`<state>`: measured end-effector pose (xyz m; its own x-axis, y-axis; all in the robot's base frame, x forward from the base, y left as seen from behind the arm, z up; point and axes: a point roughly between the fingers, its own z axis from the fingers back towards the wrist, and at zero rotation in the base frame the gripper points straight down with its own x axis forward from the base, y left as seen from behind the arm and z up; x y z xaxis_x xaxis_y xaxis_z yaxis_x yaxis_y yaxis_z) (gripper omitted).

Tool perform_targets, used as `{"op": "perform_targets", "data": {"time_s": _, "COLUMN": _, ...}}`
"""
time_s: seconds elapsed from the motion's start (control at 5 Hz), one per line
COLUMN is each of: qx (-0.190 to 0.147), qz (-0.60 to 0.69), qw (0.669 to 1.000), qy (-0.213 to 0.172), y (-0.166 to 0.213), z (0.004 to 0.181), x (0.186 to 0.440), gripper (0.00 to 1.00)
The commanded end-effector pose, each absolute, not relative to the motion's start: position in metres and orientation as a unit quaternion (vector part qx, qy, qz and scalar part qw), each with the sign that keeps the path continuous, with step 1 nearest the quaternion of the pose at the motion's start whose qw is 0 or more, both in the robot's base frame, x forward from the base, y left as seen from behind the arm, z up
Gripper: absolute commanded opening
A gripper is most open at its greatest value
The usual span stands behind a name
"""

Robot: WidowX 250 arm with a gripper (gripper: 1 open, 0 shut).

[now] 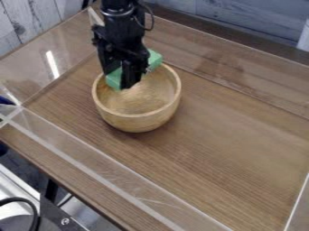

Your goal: Put the green block in the brown bowl

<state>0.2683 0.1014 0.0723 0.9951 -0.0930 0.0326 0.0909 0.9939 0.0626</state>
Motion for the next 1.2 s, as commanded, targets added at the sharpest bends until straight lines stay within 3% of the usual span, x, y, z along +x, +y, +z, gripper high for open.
{"op": "perform_targets", "data": {"time_s": 0.0, "qx": 0.041, "qz": -0.039, "qw": 0.998, "qy": -0.03, "y": 0.109, "z": 0.078, "x": 0.272, "gripper": 0.0}}
{"op": "perform_targets", "data": {"time_s": 1.0, "qx": 0.036, "qz": -0.033, "qw": 0.999, "qy": -0.013, "y": 0.113, "z": 0.063, "x": 0.272, "gripper": 0.0}}
